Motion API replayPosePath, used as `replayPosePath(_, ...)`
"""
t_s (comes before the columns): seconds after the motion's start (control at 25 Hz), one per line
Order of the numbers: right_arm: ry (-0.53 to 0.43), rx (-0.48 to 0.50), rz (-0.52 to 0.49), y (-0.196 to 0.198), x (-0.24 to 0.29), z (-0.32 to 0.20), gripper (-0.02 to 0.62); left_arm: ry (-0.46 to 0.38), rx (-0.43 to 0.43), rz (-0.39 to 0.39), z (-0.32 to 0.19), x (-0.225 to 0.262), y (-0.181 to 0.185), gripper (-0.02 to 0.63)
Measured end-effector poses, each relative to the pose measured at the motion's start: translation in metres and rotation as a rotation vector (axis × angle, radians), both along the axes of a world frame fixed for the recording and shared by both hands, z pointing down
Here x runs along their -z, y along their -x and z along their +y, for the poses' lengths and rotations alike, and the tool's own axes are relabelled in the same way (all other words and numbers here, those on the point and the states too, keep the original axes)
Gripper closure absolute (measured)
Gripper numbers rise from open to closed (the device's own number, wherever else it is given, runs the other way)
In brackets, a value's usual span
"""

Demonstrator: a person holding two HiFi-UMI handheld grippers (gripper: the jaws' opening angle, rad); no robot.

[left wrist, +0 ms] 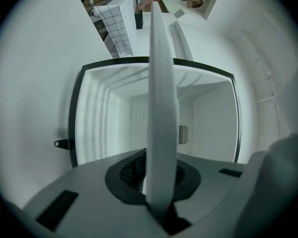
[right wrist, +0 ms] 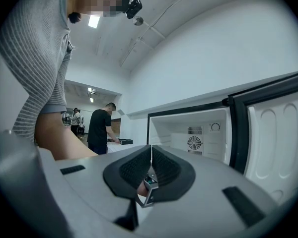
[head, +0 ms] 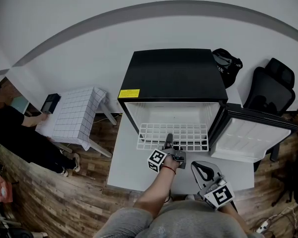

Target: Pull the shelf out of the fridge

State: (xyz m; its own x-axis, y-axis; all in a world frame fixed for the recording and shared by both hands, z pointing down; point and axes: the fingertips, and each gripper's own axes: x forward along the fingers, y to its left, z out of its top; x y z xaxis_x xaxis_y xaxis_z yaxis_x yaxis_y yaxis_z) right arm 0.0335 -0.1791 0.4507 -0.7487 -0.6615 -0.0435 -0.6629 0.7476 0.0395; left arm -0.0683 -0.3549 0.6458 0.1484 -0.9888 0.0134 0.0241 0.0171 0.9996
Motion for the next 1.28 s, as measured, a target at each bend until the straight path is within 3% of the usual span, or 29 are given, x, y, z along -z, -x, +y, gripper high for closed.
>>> replayPosePath(1.28,0.001,0.008,-0.016,-0.0005,-0.0024,0.0007,0.581,0.003,0.003,0.002,0.0087,0.0007,-0.0007,0.566)
